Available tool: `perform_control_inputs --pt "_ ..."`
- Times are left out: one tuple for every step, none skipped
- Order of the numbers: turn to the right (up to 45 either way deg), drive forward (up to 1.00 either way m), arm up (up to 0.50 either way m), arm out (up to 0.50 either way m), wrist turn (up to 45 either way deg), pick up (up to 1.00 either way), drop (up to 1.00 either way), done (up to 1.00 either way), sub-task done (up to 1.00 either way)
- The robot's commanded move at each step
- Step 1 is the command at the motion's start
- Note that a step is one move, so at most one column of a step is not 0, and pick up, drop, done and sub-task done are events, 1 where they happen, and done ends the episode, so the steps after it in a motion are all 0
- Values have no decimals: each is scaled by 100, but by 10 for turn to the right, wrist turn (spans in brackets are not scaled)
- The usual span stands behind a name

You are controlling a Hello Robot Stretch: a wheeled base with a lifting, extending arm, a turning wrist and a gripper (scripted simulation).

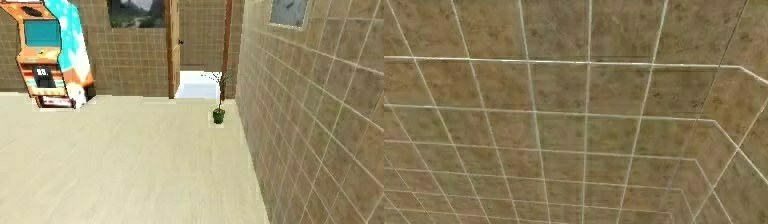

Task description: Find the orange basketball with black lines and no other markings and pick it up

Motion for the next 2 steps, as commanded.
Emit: perform_control_inputs --pt "-450 0 0 0 0 0 0 0 0" --pt "-450 0 0 0 0 0 0 0 0"
